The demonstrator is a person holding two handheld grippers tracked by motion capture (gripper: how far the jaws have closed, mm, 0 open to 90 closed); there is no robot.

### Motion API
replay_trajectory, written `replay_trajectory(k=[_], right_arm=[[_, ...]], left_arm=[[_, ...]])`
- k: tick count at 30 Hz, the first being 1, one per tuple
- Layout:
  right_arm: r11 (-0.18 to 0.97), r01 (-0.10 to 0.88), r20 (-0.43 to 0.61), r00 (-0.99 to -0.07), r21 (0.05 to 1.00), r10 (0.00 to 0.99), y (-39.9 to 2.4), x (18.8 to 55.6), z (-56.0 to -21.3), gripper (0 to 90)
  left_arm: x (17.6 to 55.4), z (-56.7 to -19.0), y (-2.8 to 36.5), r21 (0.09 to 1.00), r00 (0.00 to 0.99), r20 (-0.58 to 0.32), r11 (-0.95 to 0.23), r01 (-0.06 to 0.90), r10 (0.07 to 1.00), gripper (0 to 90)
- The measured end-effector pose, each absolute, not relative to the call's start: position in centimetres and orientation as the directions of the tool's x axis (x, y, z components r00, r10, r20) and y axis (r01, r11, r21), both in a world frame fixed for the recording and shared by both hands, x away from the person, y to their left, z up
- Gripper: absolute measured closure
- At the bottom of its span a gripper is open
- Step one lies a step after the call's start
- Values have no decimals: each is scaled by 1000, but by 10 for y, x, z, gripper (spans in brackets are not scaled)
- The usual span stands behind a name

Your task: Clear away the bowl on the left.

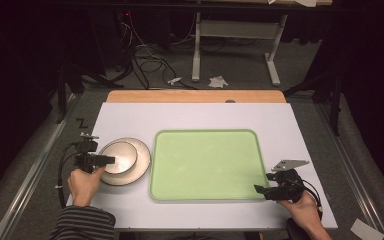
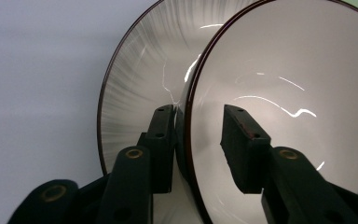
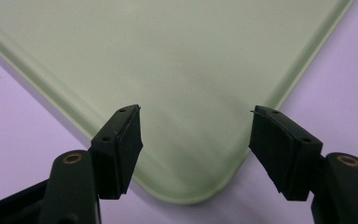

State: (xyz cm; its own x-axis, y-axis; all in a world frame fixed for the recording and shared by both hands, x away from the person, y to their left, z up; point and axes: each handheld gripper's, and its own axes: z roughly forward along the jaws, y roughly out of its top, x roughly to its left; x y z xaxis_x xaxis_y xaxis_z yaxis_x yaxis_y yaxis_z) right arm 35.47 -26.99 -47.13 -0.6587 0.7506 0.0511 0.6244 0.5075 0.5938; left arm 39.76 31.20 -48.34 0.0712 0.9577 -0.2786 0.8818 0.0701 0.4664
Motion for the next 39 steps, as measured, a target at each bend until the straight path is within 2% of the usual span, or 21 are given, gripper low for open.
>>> replay_trajectory(k=[6,8,11,22,26,33,39], right_arm=[[514,618,45,-664,595,746,-269,355,-471,355],[507,622,50,-660,597,750,-269,354,-471,355],[508,621,48,-660,596,750,-270,354,-471,354],[509,623,55,-663,595,747,-270,355,-472,349],[517,617,51,-670,594,740,-270,356,-472,349],[510,622,58,-665,595,744,-270,356,-472,348],[514,622,47,-663,590,747,-269,355,-471,348]], left_arm=[[397,-486,315,448,61,-294,81,890,954,743],[397,-487,321,441,62,-345,104,892,936,766],[397,-485,323,450,60,-358,116,885,932,816],[398,-484,321,453,75,-371,109,885,925,824],[396,-480,322,466,66,-342,108,878,937,823],[392,-472,322,521,81,-350,123,844,933,824],[389,-464,319,561,130,-372,111,820,919,823]])
